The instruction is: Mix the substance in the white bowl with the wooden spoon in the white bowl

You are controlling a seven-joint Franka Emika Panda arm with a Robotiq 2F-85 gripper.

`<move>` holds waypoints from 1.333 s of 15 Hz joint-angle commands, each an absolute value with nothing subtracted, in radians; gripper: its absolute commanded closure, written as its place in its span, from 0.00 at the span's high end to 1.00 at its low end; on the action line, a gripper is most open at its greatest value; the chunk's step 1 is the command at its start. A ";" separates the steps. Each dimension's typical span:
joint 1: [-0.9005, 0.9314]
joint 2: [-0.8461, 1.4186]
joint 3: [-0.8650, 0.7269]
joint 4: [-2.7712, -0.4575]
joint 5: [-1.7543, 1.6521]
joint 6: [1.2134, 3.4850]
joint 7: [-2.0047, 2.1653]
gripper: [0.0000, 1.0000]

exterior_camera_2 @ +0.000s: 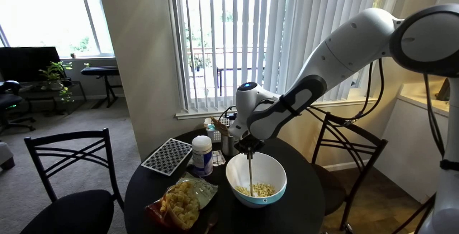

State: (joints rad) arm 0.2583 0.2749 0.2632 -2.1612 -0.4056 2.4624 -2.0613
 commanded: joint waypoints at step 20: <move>0.300 0.253 0.215 -2.190 -0.882 2.416 -1.543 0.03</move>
